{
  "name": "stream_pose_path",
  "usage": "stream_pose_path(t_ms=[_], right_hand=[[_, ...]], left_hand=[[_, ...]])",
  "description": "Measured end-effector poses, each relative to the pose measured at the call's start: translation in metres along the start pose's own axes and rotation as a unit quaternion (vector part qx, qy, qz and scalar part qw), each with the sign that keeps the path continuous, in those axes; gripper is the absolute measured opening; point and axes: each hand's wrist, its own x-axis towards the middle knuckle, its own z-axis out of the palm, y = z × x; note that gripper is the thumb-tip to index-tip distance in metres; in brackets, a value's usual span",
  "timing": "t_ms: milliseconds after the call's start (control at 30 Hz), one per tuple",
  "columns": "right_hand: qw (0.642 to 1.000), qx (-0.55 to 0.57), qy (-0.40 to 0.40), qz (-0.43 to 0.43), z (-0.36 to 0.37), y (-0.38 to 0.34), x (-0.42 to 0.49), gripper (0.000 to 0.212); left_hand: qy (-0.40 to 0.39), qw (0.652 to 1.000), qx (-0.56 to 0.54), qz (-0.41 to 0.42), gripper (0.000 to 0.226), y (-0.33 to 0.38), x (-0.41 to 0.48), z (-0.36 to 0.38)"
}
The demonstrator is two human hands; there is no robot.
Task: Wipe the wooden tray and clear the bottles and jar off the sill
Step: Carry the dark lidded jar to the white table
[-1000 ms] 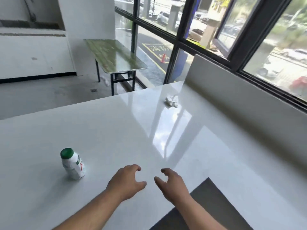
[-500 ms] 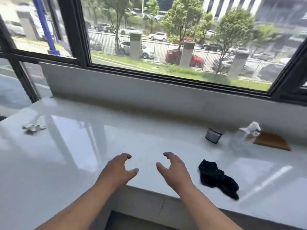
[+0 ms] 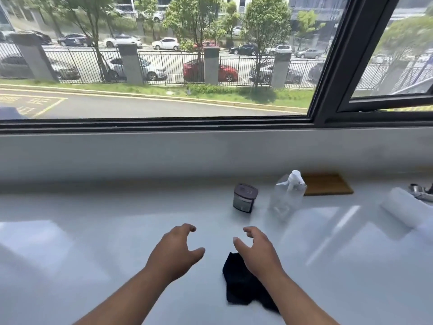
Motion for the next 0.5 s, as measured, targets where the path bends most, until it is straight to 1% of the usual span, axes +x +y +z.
stream_pose_path(t_ms=[67, 200, 367, 500], right_hand=[[1.000, 0.015, 0.008, 0.016, -0.004, 0.002, 0.012, 0.052], [0.998, 0.012, 0.025, 0.052, -0.013, 0.003, 0.032, 0.055], [0.992, -0.006, 0.066, 0.111, -0.038, 0.006, 0.044, 0.057], [0.985, 0.001, 0.085, 0.147, -0.047, 0.020, 0.063, 0.054]], left_hand=[[-0.015, 0.999, 0.025, 0.033, 0.066, 0.008, 0.021, 0.005], [-0.038, 0.996, 0.037, 0.071, 0.067, 0.021, 0.071, 0.014], [-0.080, 0.992, 0.032, 0.096, 0.070, 0.035, 0.132, 0.018], [-0.091, 0.990, 0.039, 0.096, 0.072, 0.044, 0.178, 0.029]])
